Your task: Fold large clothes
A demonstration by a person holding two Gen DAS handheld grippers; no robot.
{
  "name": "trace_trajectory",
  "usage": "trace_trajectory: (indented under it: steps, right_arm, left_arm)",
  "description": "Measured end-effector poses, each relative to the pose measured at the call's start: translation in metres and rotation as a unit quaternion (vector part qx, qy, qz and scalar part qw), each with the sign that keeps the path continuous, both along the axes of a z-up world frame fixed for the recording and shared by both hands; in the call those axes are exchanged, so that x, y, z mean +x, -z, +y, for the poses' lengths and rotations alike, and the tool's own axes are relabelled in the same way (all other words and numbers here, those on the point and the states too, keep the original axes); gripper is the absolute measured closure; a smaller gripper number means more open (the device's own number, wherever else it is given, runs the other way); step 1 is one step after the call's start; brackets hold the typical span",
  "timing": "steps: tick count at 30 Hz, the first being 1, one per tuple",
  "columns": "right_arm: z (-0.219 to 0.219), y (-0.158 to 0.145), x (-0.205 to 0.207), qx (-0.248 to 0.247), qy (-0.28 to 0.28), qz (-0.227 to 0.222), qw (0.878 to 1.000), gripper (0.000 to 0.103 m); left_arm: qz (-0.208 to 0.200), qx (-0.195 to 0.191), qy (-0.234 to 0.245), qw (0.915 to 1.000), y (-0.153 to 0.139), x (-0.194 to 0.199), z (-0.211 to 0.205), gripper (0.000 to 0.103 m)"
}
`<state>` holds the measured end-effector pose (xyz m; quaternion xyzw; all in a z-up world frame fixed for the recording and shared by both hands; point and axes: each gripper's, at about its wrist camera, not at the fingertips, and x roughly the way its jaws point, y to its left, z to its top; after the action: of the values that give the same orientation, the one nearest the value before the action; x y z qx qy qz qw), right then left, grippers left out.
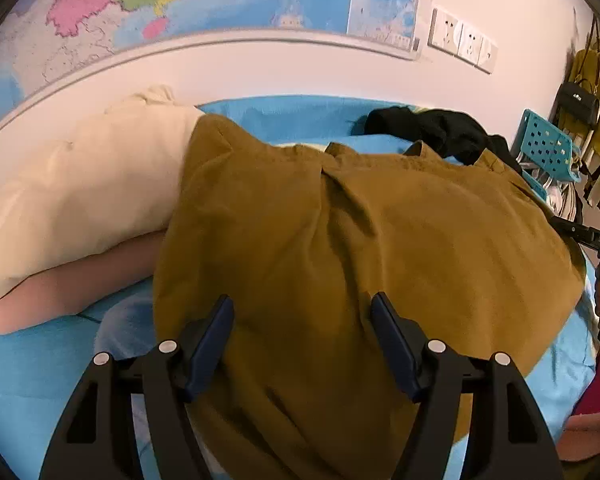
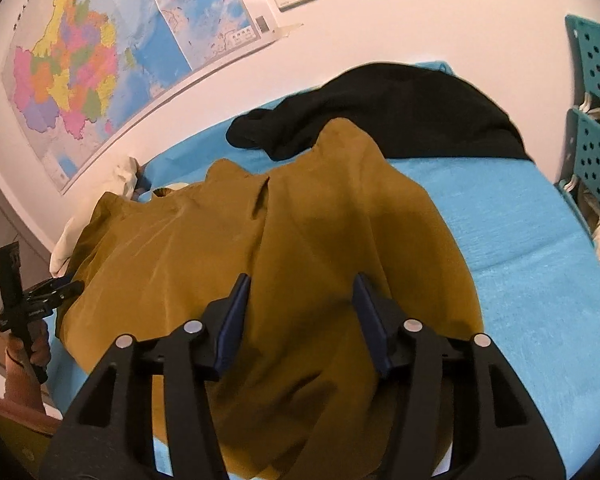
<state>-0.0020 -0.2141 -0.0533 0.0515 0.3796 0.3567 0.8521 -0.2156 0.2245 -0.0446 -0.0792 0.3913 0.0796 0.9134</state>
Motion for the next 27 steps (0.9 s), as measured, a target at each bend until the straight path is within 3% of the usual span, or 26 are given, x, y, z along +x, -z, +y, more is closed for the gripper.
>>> trace_trajectory:
  steps: [7,12,15,19,23,27]
  right_arm:
    - [-0.004,-0.026,-0.045,0.051,-0.032,-0.044,0.997,0.043]
    - [0.015,-0.004,-0.051,0.013,-0.052,-0.026,0.998,0.045]
    - [0.02,0.009,-0.05,-0.004,-0.047,-0.02,0.999,0.047]
    - [0.023,-0.003,-0.06,-0.004,-0.041,-0.034,0.999,0.044]
    - [0.033,-0.028,-0.087,0.022,-0.078,-0.076,0.994,0.043]
    - [0.067,-0.024,-0.107,0.012,-0.134,-0.074,0.988,0.043]
  left_arm:
    - [-0.057,-0.02,0.054,0.9967,-0.021,-0.038,-0.023,0.031]
    - [-0.007,-0.016,0.057,0.9982,0.009,-0.029,-0.034,0.031]
    - [-0.014,-0.013,0.054,0.9984,0.015,-0.028,-0.034,0.028]
    - [-0.02,-0.011,0.045,0.9987,0.006,-0.032,-0.039,0.029]
    - [-0.056,-0.019,0.068,0.996,-0.009,-0.049,-0.049,0.025]
    - [-0.045,-0.028,0.074,0.9958,-0.001,-0.043,-0.059,0.025]
